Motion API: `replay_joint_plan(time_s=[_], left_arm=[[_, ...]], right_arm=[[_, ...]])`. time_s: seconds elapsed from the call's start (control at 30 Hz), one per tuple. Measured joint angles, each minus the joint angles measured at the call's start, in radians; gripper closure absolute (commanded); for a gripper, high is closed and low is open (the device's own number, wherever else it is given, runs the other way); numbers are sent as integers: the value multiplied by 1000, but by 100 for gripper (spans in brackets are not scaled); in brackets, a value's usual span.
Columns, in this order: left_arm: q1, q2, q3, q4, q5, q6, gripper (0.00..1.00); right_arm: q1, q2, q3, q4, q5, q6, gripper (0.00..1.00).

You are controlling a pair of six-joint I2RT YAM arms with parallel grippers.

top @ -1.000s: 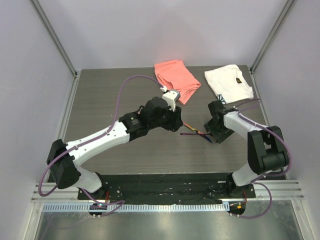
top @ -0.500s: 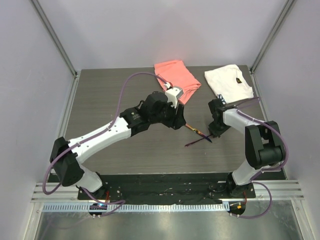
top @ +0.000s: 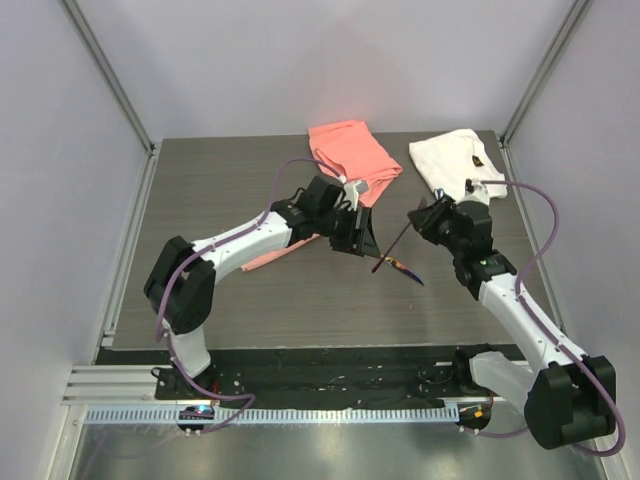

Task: Fold the napkin into a case and place the utensils inside
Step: Pick up the fork from the center of the board, then pass from the right arm to the left

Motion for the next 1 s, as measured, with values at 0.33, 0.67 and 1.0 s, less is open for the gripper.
replay_joint_plan(time_s=[0.33,0.67,1.0], left_arm=[[59,-24,-81,236,202,-153,37],[94,-59,-185,305,246,-198,74],[77,-184,-265,264,106,-149,100]], right_arm=[[0,137,-163,781,-478,-34,99],[0,232,-171,1143,-636,135,99],[85,284,-48,826,-571,128,18]])
